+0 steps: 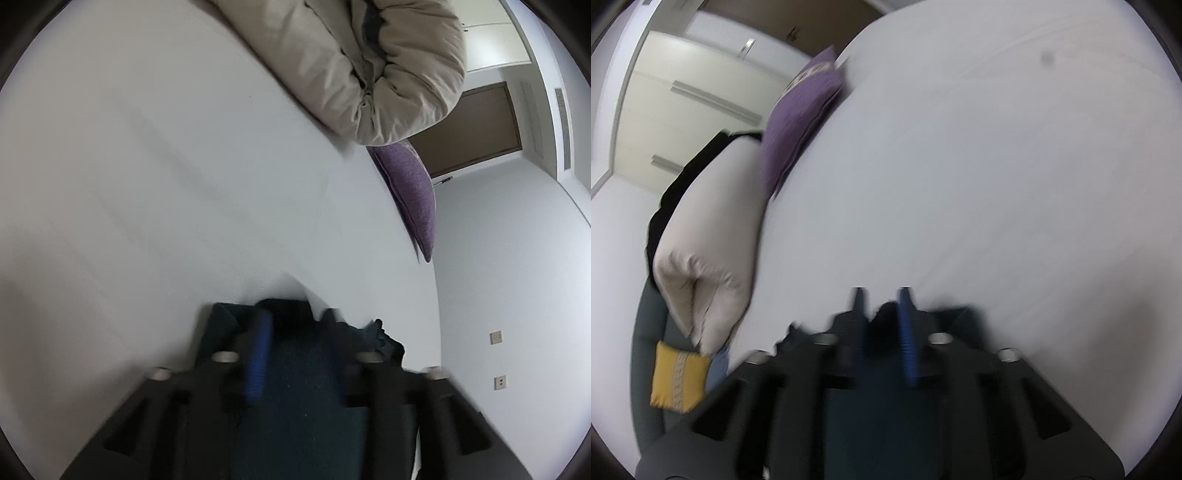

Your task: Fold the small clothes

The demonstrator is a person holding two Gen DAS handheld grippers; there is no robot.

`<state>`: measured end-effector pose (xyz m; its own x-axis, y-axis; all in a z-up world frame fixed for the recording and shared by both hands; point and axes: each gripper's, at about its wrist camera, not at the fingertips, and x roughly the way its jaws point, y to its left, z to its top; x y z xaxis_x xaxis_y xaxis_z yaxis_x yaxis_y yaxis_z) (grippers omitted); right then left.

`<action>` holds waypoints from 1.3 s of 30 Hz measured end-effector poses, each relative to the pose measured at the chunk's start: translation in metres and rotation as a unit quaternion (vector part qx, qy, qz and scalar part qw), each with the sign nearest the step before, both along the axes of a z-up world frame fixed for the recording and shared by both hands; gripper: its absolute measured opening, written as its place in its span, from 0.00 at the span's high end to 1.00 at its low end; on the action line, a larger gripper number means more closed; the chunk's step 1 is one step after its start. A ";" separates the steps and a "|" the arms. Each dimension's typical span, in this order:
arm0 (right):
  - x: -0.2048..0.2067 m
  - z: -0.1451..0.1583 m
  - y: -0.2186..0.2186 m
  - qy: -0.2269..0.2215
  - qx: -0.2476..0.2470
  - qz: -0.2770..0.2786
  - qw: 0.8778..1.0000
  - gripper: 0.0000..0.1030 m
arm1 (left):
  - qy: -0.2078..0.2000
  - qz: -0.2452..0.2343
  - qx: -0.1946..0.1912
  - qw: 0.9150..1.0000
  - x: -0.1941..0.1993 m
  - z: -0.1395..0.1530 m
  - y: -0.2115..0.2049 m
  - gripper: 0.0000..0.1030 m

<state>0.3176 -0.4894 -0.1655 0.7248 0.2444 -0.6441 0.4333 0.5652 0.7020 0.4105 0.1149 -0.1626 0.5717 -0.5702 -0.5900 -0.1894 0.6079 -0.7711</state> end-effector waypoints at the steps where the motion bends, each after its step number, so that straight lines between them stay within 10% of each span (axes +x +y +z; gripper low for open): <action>1: -0.001 -0.002 -0.004 -0.002 0.000 -0.015 1.000 0.54 | -0.004 0.001 -0.002 1.000 -0.002 0.002 0.001 0.47; 5: -0.010 0.002 -0.012 -0.023 -0.014 -0.032 0.999 0.53 | -0.028 0.013 -0.002 1.000 -0.022 0.023 0.008 0.28; 12: -0.048 0.028 0.032 -0.024 -0.111 0.051 0.992 0.53 | -0.061 -0.019 0.087 0.994 -0.083 0.046 -0.003 0.27; 21: -0.093 0.015 0.094 0.012 -0.308 0.137 0.941 0.58 | -0.074 -0.071 0.198 0.975 -0.167 0.030 -0.029 0.31; 39: -0.161 -0.006 0.095 0.033 -0.304 0.131 0.943 0.90 | -0.071 -0.079 0.259 0.960 -0.187 0.009 -0.023 0.59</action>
<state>0.1569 -0.3939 -0.1716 0.6441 -0.0198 -0.7647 0.2550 0.9480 0.1902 0.2239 0.0914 -0.1538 0.5979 -0.3081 -0.7400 0.0214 0.9290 -0.3696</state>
